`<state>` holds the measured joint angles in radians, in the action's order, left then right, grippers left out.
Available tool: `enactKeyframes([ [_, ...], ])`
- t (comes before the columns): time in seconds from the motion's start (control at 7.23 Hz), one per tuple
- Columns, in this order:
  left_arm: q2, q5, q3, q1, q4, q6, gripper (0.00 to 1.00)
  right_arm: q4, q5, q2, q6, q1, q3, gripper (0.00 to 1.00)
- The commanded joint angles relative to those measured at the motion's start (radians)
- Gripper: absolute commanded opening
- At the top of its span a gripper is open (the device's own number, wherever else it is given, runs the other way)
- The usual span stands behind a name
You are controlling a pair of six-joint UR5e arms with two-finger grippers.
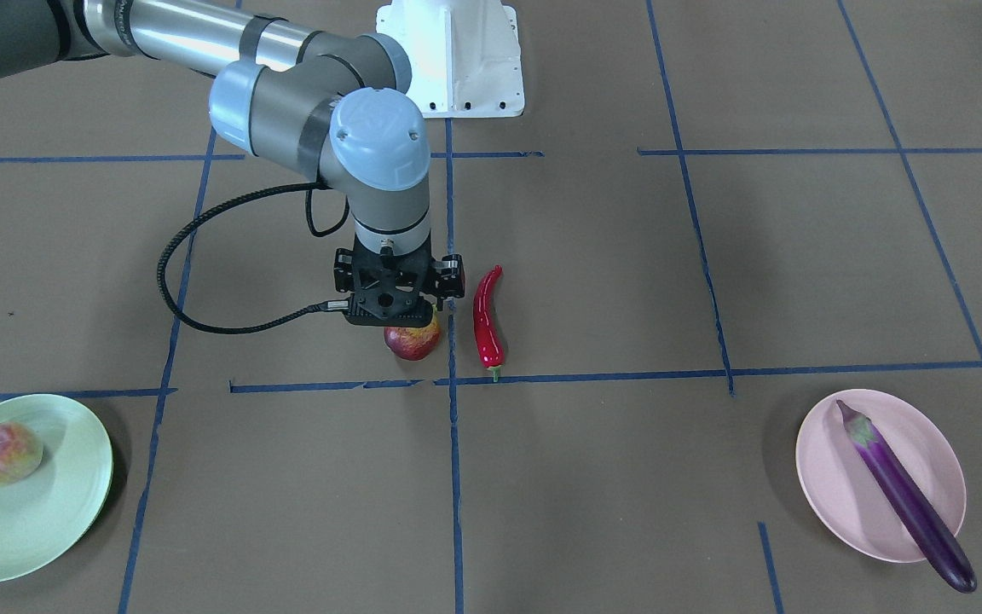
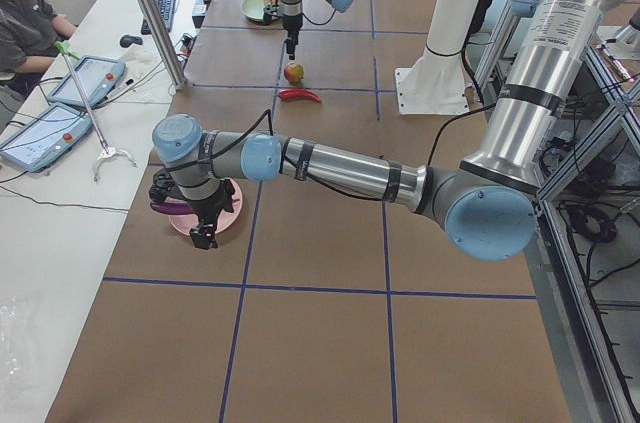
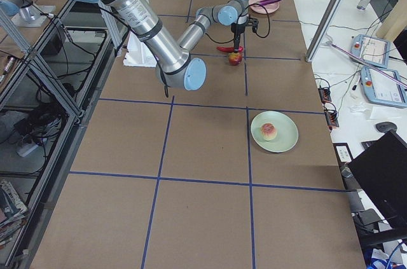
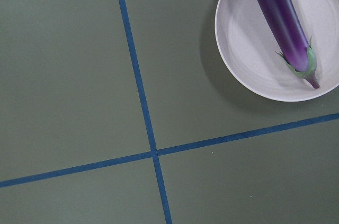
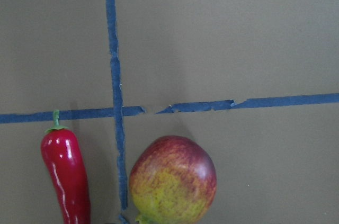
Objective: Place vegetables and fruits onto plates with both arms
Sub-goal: 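Lower the right gripper and grasp the pomegranate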
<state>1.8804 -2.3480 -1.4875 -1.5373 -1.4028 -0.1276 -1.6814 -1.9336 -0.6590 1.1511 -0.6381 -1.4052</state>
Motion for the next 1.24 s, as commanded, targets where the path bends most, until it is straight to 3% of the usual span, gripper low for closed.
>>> enactKeyframes([
  [0.0, -0.001, 0.000, -0.008, 0.000, 0.001, 0.013, 1.00, 0.002, 0.053, 0.010, -0.002, 0.030, 0.040, 1.00],
  [0.41, -0.001, 0.001, -0.007, 0.000, 0.001, 0.014, 1.00, 0.008, 0.085, 0.012, -0.005, 0.041, 0.061, 1.00],
  [0.69, -0.001, 0.000, -0.007, 0.002, 0.001, 0.014, 1.00, 0.132, 0.091, 0.010, 0.009, 0.041, 0.116, 1.00],
  [1.11, -0.001, 0.000, -0.007, 0.002, 0.001, 0.014, 1.00, 0.135, 0.091, 0.006, -0.004, 0.052, 0.161, 1.00],
])
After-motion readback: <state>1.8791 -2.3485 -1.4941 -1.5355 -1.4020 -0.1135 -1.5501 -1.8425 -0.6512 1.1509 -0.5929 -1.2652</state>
